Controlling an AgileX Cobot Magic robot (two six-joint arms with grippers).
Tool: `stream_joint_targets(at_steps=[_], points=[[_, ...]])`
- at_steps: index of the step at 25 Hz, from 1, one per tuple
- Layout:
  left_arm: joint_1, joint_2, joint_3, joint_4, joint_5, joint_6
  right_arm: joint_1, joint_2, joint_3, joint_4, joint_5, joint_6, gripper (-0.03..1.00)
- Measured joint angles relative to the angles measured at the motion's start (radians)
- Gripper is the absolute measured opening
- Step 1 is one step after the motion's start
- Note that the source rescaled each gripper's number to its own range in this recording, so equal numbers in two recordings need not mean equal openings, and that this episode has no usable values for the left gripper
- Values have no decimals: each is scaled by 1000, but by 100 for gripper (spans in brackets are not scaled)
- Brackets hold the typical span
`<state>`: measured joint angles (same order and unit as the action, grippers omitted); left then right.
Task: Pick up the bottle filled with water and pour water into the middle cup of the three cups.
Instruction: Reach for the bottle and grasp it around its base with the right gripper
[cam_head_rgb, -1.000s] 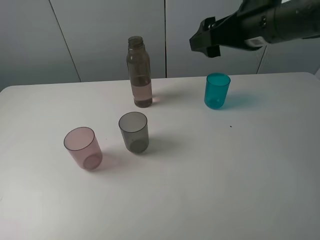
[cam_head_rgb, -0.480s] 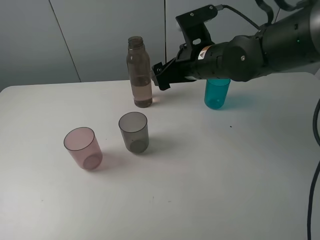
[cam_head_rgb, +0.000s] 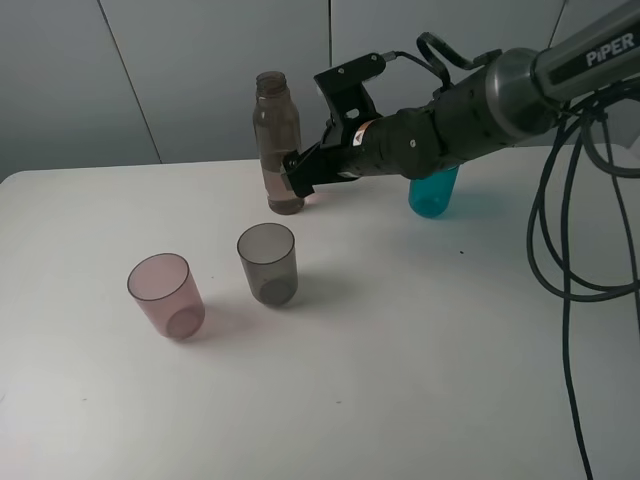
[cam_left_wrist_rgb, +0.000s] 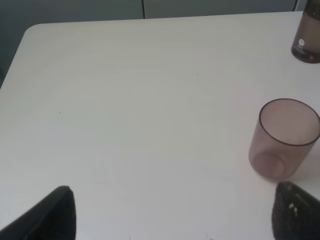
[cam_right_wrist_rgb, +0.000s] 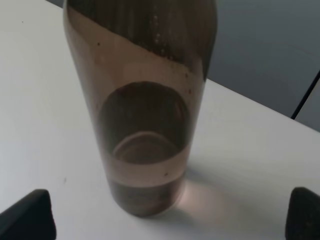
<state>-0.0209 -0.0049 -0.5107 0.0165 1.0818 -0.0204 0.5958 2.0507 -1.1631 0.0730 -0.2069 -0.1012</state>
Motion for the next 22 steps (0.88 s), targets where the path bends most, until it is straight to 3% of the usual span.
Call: stream_joint_targets(at_steps=[13,22], points=[[0,0,0,0,0,0,32,87,-40,-90,-206,101,100],[0,0,0,0,0,0,32,162,-101,-125,-234,168,100]])
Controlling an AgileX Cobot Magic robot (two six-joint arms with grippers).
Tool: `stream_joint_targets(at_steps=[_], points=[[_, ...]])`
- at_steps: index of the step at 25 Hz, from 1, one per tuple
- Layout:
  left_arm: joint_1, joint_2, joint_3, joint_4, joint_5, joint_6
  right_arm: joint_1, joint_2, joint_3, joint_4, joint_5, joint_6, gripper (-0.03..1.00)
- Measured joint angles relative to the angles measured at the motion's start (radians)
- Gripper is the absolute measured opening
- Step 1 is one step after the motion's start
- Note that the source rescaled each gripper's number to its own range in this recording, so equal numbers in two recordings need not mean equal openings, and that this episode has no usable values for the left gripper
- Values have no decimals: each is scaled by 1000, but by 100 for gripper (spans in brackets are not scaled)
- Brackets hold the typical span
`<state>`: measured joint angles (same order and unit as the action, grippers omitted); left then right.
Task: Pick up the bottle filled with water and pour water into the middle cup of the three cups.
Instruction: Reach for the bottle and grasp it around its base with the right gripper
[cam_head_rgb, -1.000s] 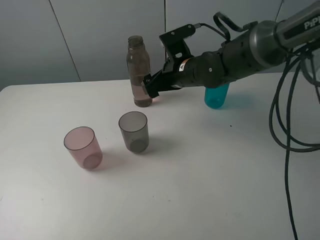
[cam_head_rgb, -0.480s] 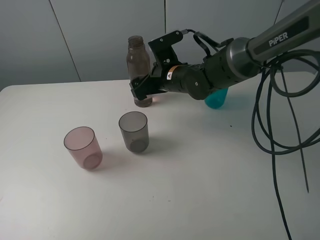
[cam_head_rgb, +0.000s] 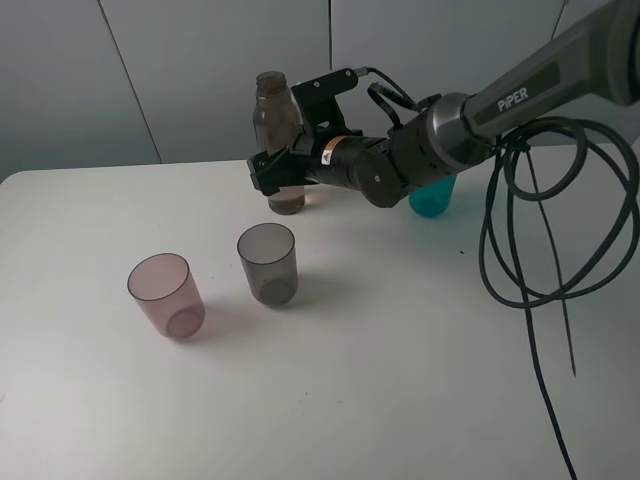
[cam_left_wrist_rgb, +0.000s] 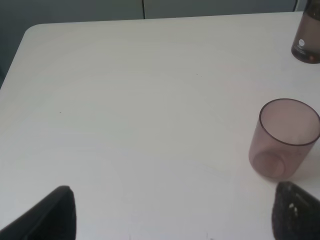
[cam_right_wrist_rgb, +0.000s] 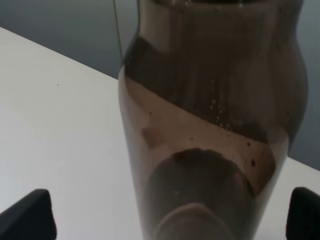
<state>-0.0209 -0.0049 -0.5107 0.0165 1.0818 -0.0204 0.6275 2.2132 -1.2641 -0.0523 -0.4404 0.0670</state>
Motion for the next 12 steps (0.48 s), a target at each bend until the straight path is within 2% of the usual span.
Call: stream_joint_targets(at_steps=[12], points=[[0,0,0,0,0,0,0,99,-86,-8,-107,10,100]])
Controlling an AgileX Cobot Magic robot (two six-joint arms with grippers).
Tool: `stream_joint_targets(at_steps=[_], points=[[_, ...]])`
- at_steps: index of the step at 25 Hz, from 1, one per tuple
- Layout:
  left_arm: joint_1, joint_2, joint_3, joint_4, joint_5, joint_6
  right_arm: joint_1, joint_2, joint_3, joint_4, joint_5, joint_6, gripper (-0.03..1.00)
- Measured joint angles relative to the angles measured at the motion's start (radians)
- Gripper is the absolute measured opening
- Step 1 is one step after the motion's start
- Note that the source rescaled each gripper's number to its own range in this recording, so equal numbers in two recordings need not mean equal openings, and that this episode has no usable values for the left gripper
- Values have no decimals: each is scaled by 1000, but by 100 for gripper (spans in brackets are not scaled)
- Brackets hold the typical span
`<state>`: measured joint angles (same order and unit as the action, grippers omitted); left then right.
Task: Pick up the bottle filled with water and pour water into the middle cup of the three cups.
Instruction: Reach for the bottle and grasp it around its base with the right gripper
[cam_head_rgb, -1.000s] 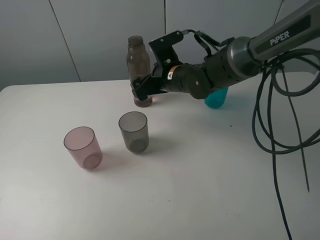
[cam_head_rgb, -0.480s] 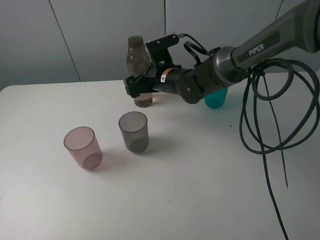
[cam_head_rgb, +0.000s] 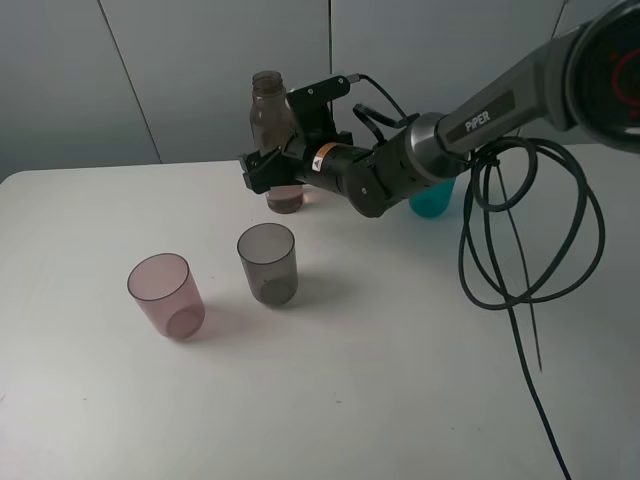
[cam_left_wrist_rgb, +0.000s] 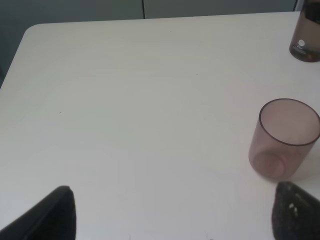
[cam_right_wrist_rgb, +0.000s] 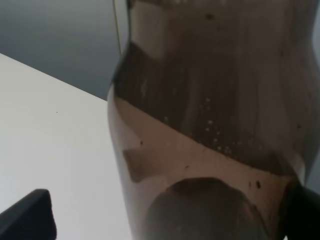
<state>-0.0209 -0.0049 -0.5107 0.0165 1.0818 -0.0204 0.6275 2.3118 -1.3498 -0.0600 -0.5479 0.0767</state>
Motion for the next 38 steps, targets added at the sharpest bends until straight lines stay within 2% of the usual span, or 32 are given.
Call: stream_joint_targets(at_steps=[17,23,38], points=[[0,0,0,0,0,0,0,70,-37,25,-59,4,100],[0,0,0,0,0,0,0,89,-51,71,-112,6,100],[0,0,0,0,0,0,0,165,-163,75,-121,-2,100]])
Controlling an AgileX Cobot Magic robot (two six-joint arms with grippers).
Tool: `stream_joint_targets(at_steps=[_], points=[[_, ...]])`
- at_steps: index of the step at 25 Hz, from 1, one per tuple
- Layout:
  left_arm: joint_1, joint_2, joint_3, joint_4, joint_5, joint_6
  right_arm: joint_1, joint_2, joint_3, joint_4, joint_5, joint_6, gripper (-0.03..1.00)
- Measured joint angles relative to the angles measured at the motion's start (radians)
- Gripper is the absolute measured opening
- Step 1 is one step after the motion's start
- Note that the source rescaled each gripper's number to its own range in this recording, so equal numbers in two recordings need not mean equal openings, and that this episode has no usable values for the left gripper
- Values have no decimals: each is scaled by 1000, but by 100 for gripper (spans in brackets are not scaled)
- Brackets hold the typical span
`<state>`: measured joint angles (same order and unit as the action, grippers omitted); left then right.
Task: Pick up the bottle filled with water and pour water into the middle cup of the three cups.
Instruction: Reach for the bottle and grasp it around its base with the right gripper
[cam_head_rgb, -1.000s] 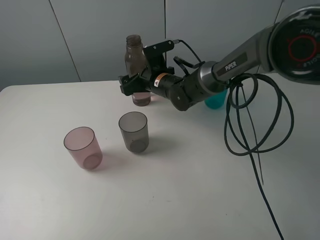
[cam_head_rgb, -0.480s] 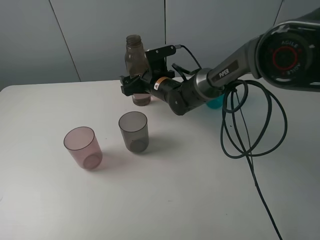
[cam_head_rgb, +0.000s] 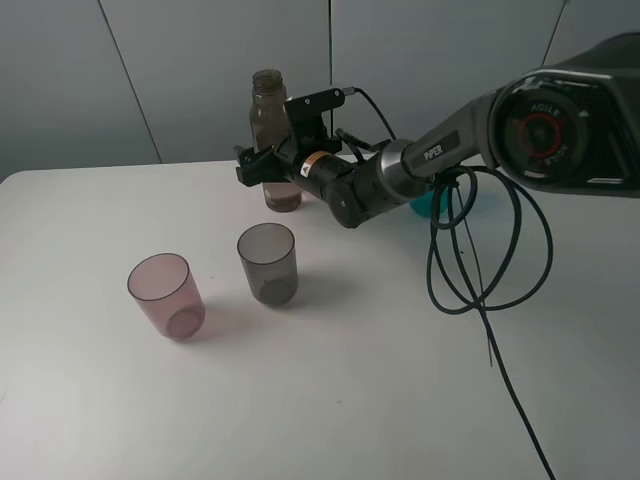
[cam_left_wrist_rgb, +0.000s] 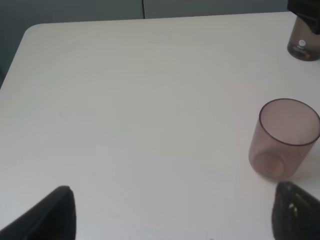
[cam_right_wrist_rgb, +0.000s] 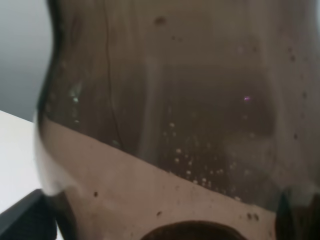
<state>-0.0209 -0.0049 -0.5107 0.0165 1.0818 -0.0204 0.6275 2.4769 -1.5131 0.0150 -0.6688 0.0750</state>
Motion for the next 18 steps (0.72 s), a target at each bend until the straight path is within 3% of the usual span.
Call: stream_joint_targets(at_steps=[18], points=[[0,0,0,0,0,-2,-2,48,-43,0,-2,0,100]])
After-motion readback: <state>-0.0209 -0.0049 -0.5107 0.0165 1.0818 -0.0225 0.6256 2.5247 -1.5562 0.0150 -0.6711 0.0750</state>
